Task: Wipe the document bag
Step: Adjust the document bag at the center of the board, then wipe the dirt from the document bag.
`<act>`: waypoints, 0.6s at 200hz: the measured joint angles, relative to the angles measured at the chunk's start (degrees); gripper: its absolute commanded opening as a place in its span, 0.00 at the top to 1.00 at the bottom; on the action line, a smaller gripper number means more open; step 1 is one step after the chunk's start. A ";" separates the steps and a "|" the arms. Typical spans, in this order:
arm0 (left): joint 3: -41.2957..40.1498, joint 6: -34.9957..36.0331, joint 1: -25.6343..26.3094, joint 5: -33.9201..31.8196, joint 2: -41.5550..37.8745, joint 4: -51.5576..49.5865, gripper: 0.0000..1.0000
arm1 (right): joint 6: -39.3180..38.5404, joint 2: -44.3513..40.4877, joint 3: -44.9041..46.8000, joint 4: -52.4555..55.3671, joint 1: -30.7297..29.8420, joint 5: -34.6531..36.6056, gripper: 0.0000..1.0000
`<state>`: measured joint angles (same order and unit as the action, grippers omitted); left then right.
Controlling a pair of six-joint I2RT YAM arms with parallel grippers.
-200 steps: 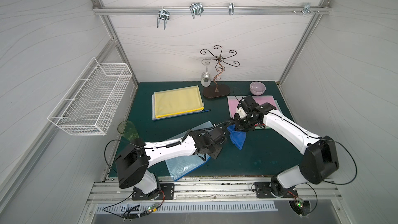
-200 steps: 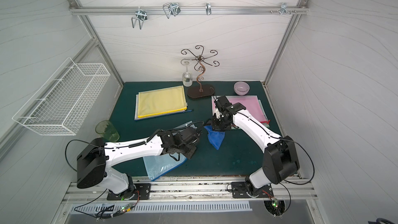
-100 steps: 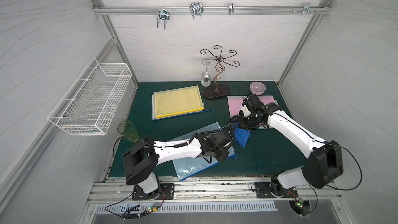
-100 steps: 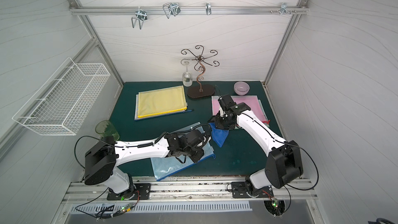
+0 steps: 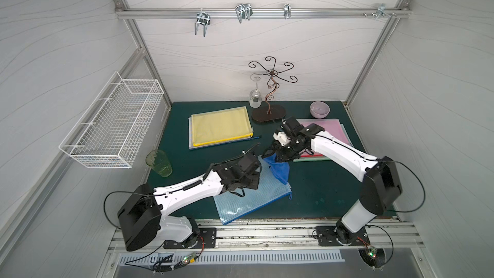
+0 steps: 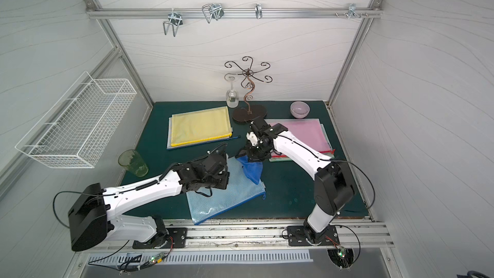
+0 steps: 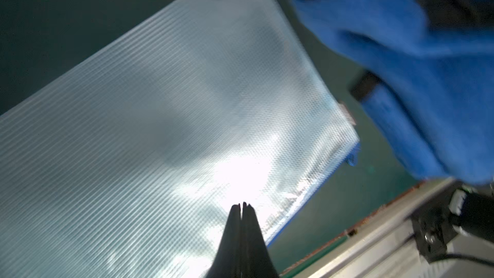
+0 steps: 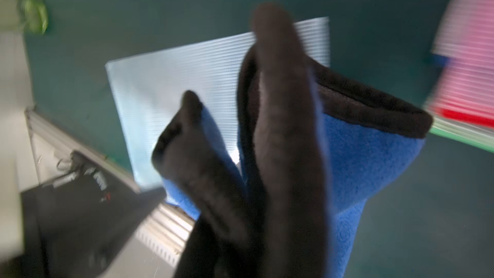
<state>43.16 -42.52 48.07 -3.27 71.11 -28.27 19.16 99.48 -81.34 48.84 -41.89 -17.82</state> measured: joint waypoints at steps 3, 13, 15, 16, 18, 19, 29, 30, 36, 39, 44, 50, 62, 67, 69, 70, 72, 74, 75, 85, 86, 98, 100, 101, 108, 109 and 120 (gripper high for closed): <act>-1.16 -1.16 -0.98 0.02 -1.14 -0.17 1.00 | -0.35 1.14 -0.79 -0.11 -0.70 -1.01 1.00; -5.53 -4.61 -4.15 0.63 -5.16 -0.90 1.00 | -1.14 5.20 -3.74 -1.09 -2.89 -4.24 1.00; -6.80 -5.64 -4.98 0.66 -6.43 -1.14 1.00 | -1.22 5.79 -4.15 -1.25 -3.19 -4.74 1.00; -7.08 -5.86 -5.20 0.68 -6.71 -1.22 1.00 | -1.27 6.36 -4.52 -1.36 -3.52 -5.27 1.00; -8.02 -6.43 -5.84 0.81 -7.52 -1.29 1.00 | -1.33 7.06 -5.09 -1.64 -3.91 -5.75 1.00; -8.33 -6.62 -6.03 0.83 -7.80 -1.31 1.00 | -1.40 7.30 -5.25 -1.68 -4.02 -5.92 1.00; -12.68 -10.05 -8.90 1.20 -12.15 -2.08 1.00 | -1.73 10.91 -7.87 -2.99 -6.03 -9.05 1.00; -12.94 -10.29 -9.07 1.25 -12.41 -2.10 1.00 | -1.75 11.13 -8.02 -3.04 -6.19 -9.27 1.00; -15.17 -12.00 -10.19 1.57 -14.60 -2.47 1.00 | -1.77 13.05 -9.57 -3.63 -7.26 -11.06 1.00; -16.33 -12.79 -10.73 1.64 -15.72 -2.62 1.00 | -1.77 13.79 -10.29 -3.80 -7.69 -11.76 1.00; -17.81 -14.10 -11.45 1.90 -17.20 -2.95 1.00 | -1.79 15.43 -11.80 -4.11 -8.63 -13.27 1.00; -19.28 -15.43 -12.28 2.54 -18.56 -3.17 1.00 | -1.77 17.20 -13.44 -4.44 -9.57 -14.78 1.00; -21.75 -17.86 -13.53 3.37 -20.39 -3.37 1.00 | -1.77 20.98 -17.18 -5.22 -11.34 -17.75 1.00; -22.62 -18.80 -13.94 3.69 -20.87 -3.41 1.00 | -1.68 22.67 -18.78 -5.73 -12.09 -18.95 1.00; -22.91 -19.10 -14.10 3.85 -21.00 -3.41 1.00 | -1.68 23.15 -19.19 -5.84 -12.33 -19.34 1.00; -22.99 -19.19 -14.16 3.87 -21.05 -3.41 1.00 | -1.66 23.54 -19.58 -5.90 -12.52 -19.63 1.00; -23.23 -19.47 -14.27 4.04 -21.18 -3.39 1.00 | -1.62 24.11 -20.11 -6.03 -12.74 -19.91 1.00; -23.52 -19.85 -14.43 4.13 -21.24 -3.37 1.00 | -1.57 24.76 -20.61 -6.25 -13.05 -20.46 1.00; -23.61 -19.98 -14.47 4.20 -21.27 -3.34 1.00 | -1.57 25.00 -20.81 -6.34 -13.16 -20.65 1.00; -24.63 -21.40 -15.13 4.66 -21.62 -3.19 1.00 | -1.11 28.13 -23.26 -7.15 -14.47 -22.93 1.00; -24.65 -21.49 -15.17 4.76 -21.64 -3.13 1.00 | -1.07 28.30 -23.39 -7.21 -14.53 -23.08 1.00; -25.00 -22.71 -15.96 5.27 -22.21 -2.64 1.00 | -0.46 31.65 -25.22 -8.50 -15.91 -25.86 1.00; -25.11 -22.91 -16.09 5.38 -22.23 -2.60 1.00 | -0.26 32.11 -25.40 -8.70 -16.09 -26.23 1.00; -25.14 -22.97 -16.13 5.42 -22.23 -2.58 1.00 | -0.09 32.48 -25.51 -8.92 -16.22 -26.51 1.00; -25.35 -23.56 -16.50 5.57 -22.34 -2.10 1.00 | 0.57 34.05 -26.01 -9.53 -16.83 -27.87 1.00; -25.35 -23.63 -16.55 5.62 -22.34 -2.05 1.00 | 0.66 34.21 -26.08 -9.62 -16.90 -28.00 1.00; -25.70 -24.24 -17.07 5.97 -22.40 -1.51 1.00 | 1.44 36.39 -26.60 -10.54 -17.53 -29.51 1.00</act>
<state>17.45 -66.76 31.00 2.70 48.71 -29.78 20.60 135.87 -107.94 38.30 -59.42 -47.33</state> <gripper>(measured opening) 0.048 0.115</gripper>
